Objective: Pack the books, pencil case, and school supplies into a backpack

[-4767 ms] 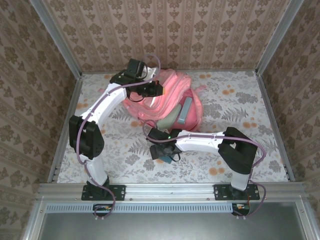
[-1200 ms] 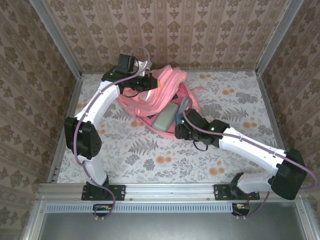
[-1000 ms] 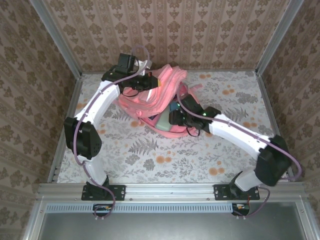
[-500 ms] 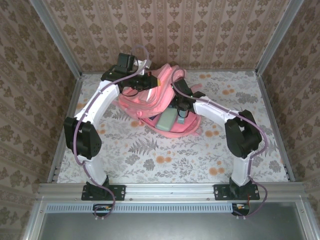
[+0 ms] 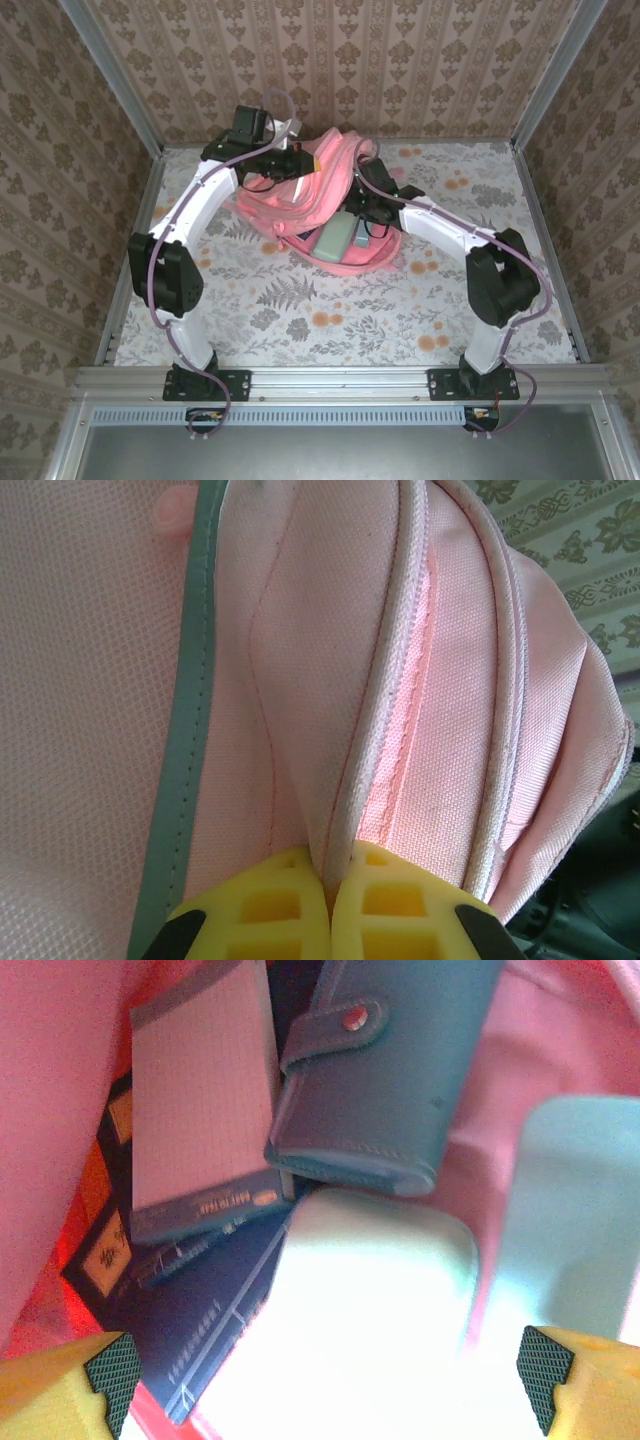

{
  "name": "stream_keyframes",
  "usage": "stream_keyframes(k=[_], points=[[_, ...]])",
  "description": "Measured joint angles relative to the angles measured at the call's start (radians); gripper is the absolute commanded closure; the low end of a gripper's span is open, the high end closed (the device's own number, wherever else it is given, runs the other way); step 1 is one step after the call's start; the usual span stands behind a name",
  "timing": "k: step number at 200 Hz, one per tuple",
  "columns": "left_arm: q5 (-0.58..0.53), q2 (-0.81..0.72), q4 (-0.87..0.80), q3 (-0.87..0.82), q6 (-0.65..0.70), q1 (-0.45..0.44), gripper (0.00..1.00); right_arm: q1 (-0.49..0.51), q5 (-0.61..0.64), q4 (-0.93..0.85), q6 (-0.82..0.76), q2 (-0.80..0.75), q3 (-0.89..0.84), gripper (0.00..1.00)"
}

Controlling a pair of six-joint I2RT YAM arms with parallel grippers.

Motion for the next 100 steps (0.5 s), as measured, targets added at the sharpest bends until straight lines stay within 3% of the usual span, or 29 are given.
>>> stream_keyframes(k=[60, 100], points=[[0.005, 0.0, -0.006, 0.002, 0.003, 0.003, 1.0, -0.004, 0.057, -0.081, -0.09, -0.233, -0.158, 0.0], [0.004, 0.0, -0.007, -0.002, 0.011, 0.002, 0.98, -0.003, 0.036, -0.059, -0.11, -0.361, -0.3, 0.11]])
